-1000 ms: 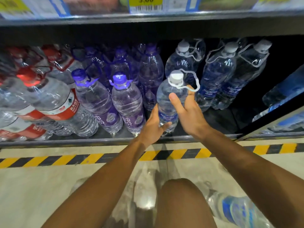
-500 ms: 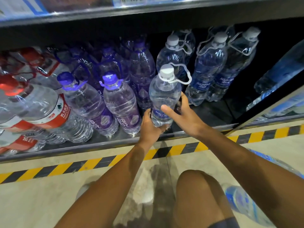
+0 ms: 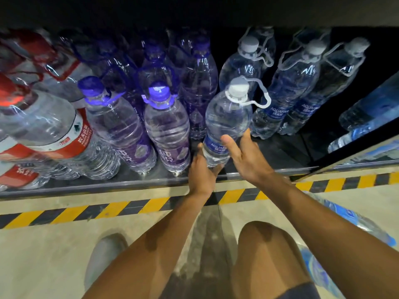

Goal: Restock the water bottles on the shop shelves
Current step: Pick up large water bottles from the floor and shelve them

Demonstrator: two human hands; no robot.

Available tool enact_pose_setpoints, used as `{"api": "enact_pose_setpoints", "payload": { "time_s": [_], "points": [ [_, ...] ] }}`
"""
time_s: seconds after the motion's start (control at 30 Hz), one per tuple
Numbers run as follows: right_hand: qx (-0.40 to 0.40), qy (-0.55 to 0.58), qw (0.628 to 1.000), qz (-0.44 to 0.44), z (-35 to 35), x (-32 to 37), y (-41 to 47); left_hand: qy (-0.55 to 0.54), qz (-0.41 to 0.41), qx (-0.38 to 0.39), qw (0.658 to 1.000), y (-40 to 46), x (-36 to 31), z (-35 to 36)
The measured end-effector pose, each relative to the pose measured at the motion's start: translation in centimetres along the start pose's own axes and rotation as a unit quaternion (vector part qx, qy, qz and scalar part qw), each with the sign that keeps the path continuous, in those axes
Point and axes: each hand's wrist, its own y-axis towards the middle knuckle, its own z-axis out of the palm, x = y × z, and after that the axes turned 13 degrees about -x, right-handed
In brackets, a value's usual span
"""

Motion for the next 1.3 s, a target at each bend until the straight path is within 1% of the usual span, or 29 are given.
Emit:
{"api": "enact_pose_setpoints", "payload": {
  "time_s": [0.1,0.17,0.3,0.47,0.57,0.6,0.67,0.7,0.77,0.8,0.83,0.9,0.97,1.03,1.1,1.13,1.17,1.2,1.3],
  "points": [
    [-0.003,0.012,1.0,-0.005,1.1,0.5,0.0,0.01,-0.009,-0.003,1.0,0.2,0.3,-0.5],
    [-0.014,0.022,1.0,0.005,1.8,1.1,-0.2,0.001,-0.019,0.022,1.0,0.5,0.5,-0.8],
    [-0.023,0.031,0.999,0.027,2.1,1.4,-0.5,0.059,-0.02,0.05,0.997,0.6,0.3,-1.2],
    [-0.01,0.03,0.999,0.031,1.8,1.8,-0.5,0.024,-0.032,0.09,0.995,1.0,-1.0,-1.7],
    [0.022,0.037,0.998,0.036,1.0,2.1,-0.5,0.05,-0.004,0.097,0.994,0.5,-0.9,-3.0],
    [0.037,0.032,0.998,0.039,0.6,2.2,-0.4,0.042,-0.014,0.098,0.994,0.1,-0.7,-3.6],
    [0.074,0.007,0.997,0.036,-0.3,2.2,-0.4,-0.007,-0.047,0.094,0.994,-1.0,0.0,-4.6],
    [0.092,-0.014,0.995,0.035,-0.9,2.0,-0.5,-0.024,-0.041,0.086,0.995,-1.6,0.3,-4.9],
    [0.12,-0.066,0.99,0.032,-2.6,1.6,-0.8,-0.012,0.032,0.084,0.996,-3.1,0.8,-5.1],
    [0.125,-0.088,0.988,0.031,-3.7,1.3,-1.1,-0.007,0.068,0.108,0.992,-3.8,0.8,-4.9],
    [0.123,-0.104,0.986,0.031,-5.1,1.0,-1.4,-0.012,0.086,0.155,0.984,-4.5,0.7,-4.4],
    [0.108,-0.115,0.987,0.032,-8.3,0.3,-2.4,-0.021,0.085,0.279,0.956,-5.7,0.2,-2.9],
    [0.088,-0.113,0.989,0.045,-11.6,-0.8,-3.7,-0.008,0.101,0.391,0.915,-7.0,-0.6,-0.9],
    [0.07,-0.128,0.987,0.061,-14.7,-2.0,-5.5,0.026,0.155,0.474,0.866,-8.8,-1.5,1.5],
    [0.063,-0.15,0.984,0.077,-17.7,-3.3,-7.9,0.036,0.164,0.542,0.824,-11.2,-2.2,3.9],
    [0.061,-0.158,0.982,0.084,-19.0,-3.9,-9.4,0.037,0.16,0.563,0.81,-12.6,-2.6,5.0],
    [0.059,-0.162,0.981,0.091,-20.3,-4.5,-10.9,0.037,0.16,0.572,0.804,-13.9,-3.1,6.1],
    [0.056,-0.162,0.98,0.098,-21.4,-4.9,-12.4,0.032,0.162,0.569,0.805,-15.3,-3.5,7.0],
    [0.033,-0.131,0.982,0.134,-23.9,-6.5,-16.6,0.004,0.16,0.535,0.83,-18.7,-4.9,8.9]
  ]
}}
